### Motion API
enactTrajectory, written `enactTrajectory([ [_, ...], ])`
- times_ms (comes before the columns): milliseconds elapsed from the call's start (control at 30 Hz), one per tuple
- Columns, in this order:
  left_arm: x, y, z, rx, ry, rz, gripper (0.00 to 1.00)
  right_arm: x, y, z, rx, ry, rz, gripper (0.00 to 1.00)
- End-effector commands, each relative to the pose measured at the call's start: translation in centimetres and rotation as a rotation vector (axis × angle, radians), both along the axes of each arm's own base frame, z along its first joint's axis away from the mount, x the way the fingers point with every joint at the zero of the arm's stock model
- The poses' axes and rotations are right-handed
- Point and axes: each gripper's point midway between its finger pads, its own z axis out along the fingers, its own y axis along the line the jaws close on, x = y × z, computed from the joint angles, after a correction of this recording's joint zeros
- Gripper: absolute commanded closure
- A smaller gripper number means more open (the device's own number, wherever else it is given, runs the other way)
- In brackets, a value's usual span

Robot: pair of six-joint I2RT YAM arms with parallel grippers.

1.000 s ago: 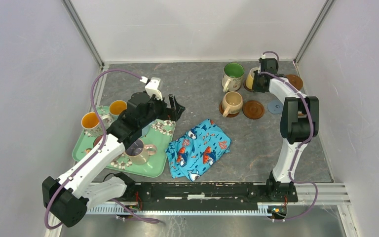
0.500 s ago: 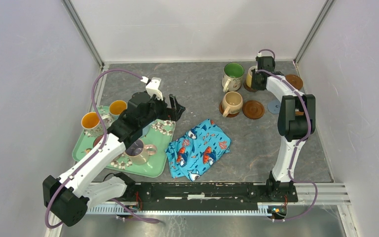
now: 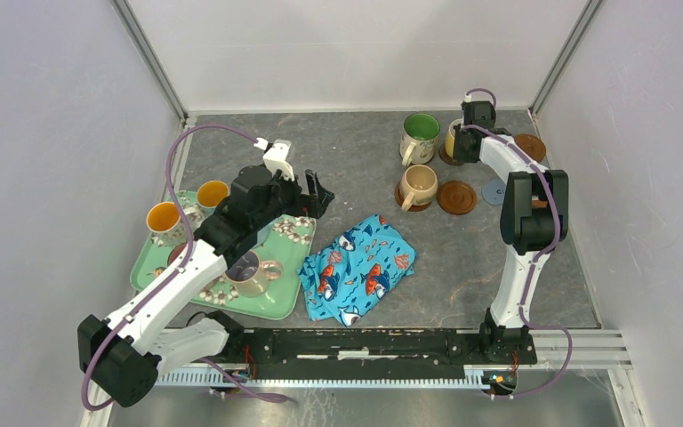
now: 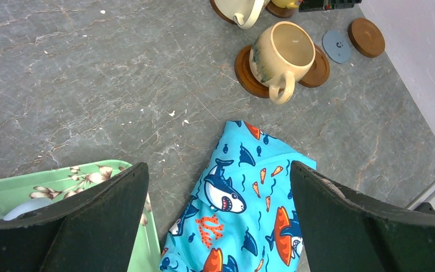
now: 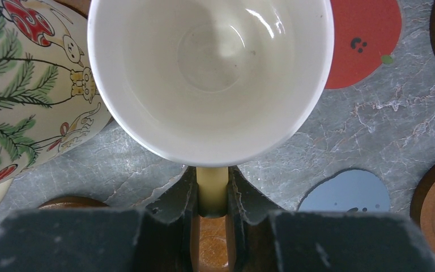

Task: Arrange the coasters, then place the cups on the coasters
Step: Place the cup on the coaster, then pick up the cup from the tray.

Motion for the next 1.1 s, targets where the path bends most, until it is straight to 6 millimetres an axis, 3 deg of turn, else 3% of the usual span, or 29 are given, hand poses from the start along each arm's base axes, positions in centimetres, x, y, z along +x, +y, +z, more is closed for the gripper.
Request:
enactTrajectory([
  [0, 0.3, -0.5, 0.7, 0.006, -0.051, -0.032, 0.0, 2.1, -0.1, 2.7, -0.02, -0.082, 0.0, 0.91],
  [267, 0.3, -0.5, 0.5, 0.005, -0.046, -0.031, 0.0, 1.7, -0.1, 2.6, -0.018, -0.071, -0.001, 0.67],
  [433, 0.3, -0.6, 0.4, 0.005, -0.042, -0.032, 0.0, 1.6, 0.0, 2.7, -0.012, -0.072, -0.002, 0.58],
  [667, 0.3, -0.7, 0.4, 0.002, -0.04, -0.036, 0.0, 0.7, -0.3, 4.6, -0.022, -0.1, -0.017, 0.42],
  [767, 0.2, -0.6, 0.6, -0.001, -0.042, -0.034, 0.0, 0.0, -0.6, 6.2, -0.027, -0.136, -0.032, 0.3],
  [800, 0.2, -0.6, 0.6, -0.002, -0.042, -0.032, 0.0, -0.2, -0.7, 6.5, -0.027, -0.144, -0.036, 0.06],
  [833, 0.2, -0.5, 0.7, -0.004, -0.042, -0.029, 0.0, -0.6, -0.7, 6.9, -0.027, -0.152, -0.039, 0.02],
  [1067, -0.1, 0.0, 0.8, -0.014, -0.017, 0.005, 0.0, -3.7, -0.7, 9.0, 0.0, -0.214, -0.056, 0.02],
])
